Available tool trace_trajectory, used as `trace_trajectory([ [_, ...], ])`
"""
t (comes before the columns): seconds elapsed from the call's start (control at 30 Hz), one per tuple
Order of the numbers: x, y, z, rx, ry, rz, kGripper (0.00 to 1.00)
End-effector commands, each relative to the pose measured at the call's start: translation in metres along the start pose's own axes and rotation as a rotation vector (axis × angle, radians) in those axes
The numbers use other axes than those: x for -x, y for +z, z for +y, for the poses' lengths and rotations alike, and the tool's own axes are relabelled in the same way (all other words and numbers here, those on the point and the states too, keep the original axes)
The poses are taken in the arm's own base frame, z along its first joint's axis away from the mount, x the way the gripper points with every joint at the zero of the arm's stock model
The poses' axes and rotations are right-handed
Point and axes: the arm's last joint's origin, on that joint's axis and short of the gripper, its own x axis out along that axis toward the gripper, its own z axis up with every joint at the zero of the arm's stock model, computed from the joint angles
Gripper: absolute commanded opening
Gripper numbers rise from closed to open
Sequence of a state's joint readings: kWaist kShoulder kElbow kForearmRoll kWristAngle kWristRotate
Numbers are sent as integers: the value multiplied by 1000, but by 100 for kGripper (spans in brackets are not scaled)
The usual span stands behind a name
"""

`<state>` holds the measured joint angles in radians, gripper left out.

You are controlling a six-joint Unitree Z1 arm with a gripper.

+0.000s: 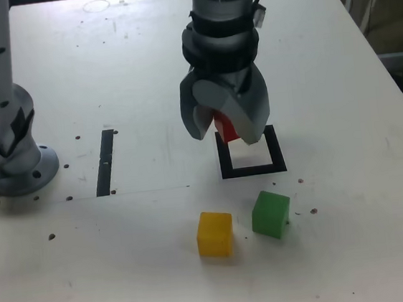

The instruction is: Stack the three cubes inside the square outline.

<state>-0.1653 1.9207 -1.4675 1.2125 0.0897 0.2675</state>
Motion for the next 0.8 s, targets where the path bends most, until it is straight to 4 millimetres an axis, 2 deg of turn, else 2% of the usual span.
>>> trace_trajectory([
  [0.0, -5, 3, 1, -12, 3, -10, 60],
  [0.37, -29, 17, 2, -45, -12, -10, 60],
  [0.77, -41, 24, 13, -69, -4, 11, 60],
])
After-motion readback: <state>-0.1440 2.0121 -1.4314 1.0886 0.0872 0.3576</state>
